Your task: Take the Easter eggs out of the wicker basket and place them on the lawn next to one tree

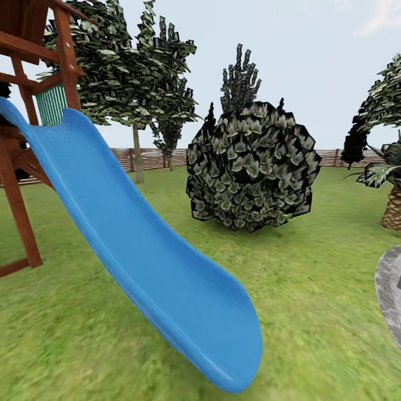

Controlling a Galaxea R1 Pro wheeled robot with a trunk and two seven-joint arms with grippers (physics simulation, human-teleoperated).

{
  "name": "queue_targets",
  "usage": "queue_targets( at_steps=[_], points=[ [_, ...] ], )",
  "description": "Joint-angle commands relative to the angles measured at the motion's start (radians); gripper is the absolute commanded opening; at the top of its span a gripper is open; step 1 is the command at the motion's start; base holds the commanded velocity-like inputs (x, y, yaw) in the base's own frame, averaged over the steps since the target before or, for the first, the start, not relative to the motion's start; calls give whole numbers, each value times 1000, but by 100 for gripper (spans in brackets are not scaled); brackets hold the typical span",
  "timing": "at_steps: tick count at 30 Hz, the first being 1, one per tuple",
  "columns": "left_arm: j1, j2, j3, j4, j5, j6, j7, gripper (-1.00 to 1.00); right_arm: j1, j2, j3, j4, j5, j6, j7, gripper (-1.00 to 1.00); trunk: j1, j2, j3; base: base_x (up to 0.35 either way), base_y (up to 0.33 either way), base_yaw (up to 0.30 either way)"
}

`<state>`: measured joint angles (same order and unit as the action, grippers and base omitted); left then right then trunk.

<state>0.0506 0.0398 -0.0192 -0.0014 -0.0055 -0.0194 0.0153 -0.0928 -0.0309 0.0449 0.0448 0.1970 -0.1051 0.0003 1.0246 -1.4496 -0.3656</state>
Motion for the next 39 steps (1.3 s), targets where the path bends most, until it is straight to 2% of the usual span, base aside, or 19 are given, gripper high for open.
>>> queue_targets(
  at_steps=[1,27,39],
  points=[
    [0,0,-2,0,-1,-2,2,100,-2,-1,4,4,2,-7,0,100,0,0,-1,213,-291,61],
    [0,1,-6,1,-5,-2,-1,100,-2,-2,5,5,7,-7,6,100,0,0,-1,212,-290,8],
    [0,1,-4,0,-4,-2,0,100,-2,-1,8,38,12,-7,9,100,0,0,-1,25,-35,0]
  ],
)
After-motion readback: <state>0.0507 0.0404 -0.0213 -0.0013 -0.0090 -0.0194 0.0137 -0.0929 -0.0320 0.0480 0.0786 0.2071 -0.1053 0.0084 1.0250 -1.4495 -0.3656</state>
